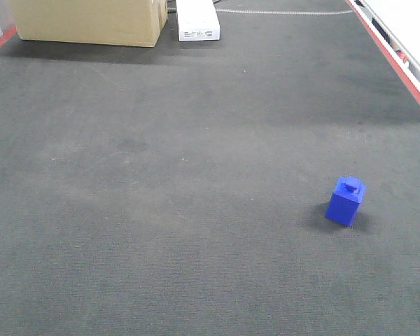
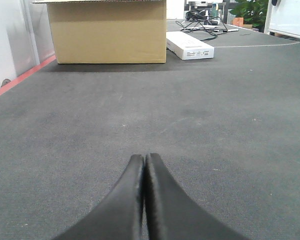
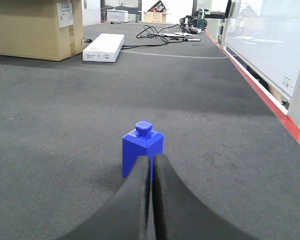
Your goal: Pour parts from conveyor to right shelf
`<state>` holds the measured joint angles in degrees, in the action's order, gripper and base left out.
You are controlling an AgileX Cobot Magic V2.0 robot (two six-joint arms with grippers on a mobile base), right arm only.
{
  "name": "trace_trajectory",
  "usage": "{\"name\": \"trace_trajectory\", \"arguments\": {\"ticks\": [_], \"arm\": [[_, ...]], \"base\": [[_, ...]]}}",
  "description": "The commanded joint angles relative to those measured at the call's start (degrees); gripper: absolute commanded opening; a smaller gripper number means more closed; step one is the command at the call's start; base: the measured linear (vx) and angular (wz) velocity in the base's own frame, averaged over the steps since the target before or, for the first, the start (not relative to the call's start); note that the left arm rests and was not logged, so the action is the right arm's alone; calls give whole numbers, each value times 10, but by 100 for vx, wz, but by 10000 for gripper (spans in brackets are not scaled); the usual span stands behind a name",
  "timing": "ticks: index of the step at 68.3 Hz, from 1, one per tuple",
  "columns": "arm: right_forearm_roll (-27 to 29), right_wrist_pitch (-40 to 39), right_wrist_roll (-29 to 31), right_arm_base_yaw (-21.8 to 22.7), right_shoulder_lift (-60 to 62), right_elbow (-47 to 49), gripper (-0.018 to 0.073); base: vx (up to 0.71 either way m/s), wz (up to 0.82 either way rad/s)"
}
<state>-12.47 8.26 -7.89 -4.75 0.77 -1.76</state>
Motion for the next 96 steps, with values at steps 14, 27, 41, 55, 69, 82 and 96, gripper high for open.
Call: {"name": "trace_trajectory", "arguments": {"ticks": [14, 27, 41, 55, 69, 82, 96], "arm": [[-5, -43, 0, 3, 9, 2, -11], [-5, -43, 0, 3, 9, 2, -11], [-5, -43, 0, 3, 9, 2, -11], [-5, -43, 0, 3, 9, 2, -11], [-8, -59, 1, 3, 9, 2, -11], [-7, -96, 1, 3, 9, 2, -11], [11, -227, -1, 3, 9, 6, -8]], "base": [[0, 0], [0, 0], [0, 0], [0, 0], [0, 0], [0, 0], [0, 0]]}}
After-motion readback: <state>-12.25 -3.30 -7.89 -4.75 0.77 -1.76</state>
